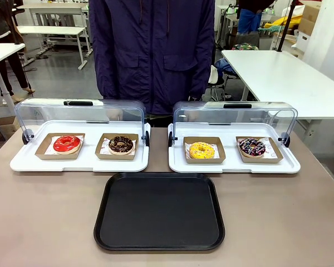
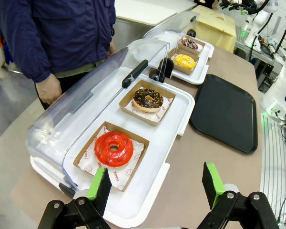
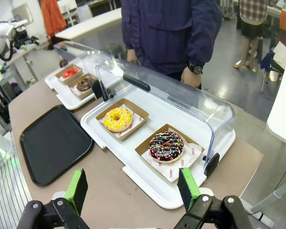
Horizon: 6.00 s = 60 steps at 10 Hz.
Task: Move the third donut from the left to the tray.
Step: Pick up the Paper togo box containing the Donut indicated by the person and place it on the Handle tray.
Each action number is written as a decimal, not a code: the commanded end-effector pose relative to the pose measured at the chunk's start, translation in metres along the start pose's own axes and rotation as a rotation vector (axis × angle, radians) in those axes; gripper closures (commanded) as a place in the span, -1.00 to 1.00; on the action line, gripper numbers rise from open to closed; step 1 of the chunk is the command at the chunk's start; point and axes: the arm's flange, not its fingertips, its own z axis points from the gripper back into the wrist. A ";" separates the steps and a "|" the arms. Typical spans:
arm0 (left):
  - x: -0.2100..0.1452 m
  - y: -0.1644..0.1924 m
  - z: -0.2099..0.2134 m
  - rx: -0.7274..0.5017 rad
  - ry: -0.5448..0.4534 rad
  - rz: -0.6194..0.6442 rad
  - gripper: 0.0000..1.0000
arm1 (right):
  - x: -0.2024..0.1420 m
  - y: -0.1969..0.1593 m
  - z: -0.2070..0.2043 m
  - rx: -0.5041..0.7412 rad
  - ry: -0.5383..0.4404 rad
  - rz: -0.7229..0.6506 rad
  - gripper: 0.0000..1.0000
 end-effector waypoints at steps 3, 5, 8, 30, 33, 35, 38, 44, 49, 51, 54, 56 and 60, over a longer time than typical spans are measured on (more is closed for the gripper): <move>0.001 0.000 0.003 -0.009 -0.009 -0.011 -1.00 | 0.002 -0.001 -0.001 0.001 -0.017 0.007 -1.00; 0.001 0.000 0.003 -0.009 -0.009 -0.011 -1.00 | 0.002 -0.001 -0.001 0.001 -0.017 0.007 -1.00; 0.001 0.000 0.003 -0.009 -0.009 -0.011 -1.00 | 0.002 -0.001 -0.001 0.001 -0.017 0.007 -1.00; 0.001 0.000 0.003 -0.009 -0.009 -0.011 -1.00 | 0.002 -0.001 -0.001 0.001 -0.017 0.007 -1.00; 0.001 0.000 0.003 -0.009 -0.009 -0.011 -1.00 | 0.002 -0.001 -0.001 0.001 -0.017 0.007 -1.00; 0.001 0.000 0.003 -0.009 -0.009 -0.011 -1.00 | 0.002 -0.001 -0.001 0.001 -0.017 0.007 -1.00; 0.001 0.000 0.003 -0.009 -0.009 -0.011 -1.00 | 0.002 -0.001 -0.001 0.001 -0.017 0.007 -1.00; 0.001 0.000 0.003 -0.009 -0.009 -0.011 -1.00 | 0.002 -0.001 -0.001 0.001 -0.017 0.007 -1.00; 0.001 0.000 0.003 -0.009 -0.009 -0.011 -1.00 | 0.002 -0.001 -0.001 0.001 -0.017 0.007 -1.00; 0.001 0.000 0.003 -0.009 -0.009 -0.011 -1.00 | 0.002 -0.001 -0.001 0.001 -0.017 0.007 -1.00; 0.001 0.000 0.003 -0.009 -0.009 -0.011 -1.00 | 0.002 -0.001 -0.001 0.001 -0.017 0.007 -1.00; 0.001 0.000 0.003 -0.009 -0.009 -0.011 -1.00 | 0.002 -0.001 -0.001 0.001 -0.017 0.007 -1.00; 0.001 0.000 0.003 -0.009 -0.009 -0.011 -1.00 | 0.002 -0.001 -0.001 0.001 -0.017 0.007 -1.00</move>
